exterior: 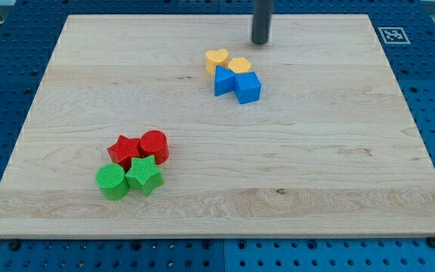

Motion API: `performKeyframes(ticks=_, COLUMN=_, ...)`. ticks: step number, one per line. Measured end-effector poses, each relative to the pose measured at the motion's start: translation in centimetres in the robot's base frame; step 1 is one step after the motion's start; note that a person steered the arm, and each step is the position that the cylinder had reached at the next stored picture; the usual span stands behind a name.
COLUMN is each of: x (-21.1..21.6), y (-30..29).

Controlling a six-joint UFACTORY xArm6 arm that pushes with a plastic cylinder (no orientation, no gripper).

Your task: Move the yellow hexagon into the yellow heart

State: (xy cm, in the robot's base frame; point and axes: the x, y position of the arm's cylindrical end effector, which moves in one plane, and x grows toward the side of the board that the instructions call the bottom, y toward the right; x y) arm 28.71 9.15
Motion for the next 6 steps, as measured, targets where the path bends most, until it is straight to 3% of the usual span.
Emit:
performKeyframes(ticks=1, x=5.2, y=1.8)
performKeyframes(ticks=2, x=7.1, y=1.8)
performKeyframes(ticks=6, x=8.3, y=-2.0)
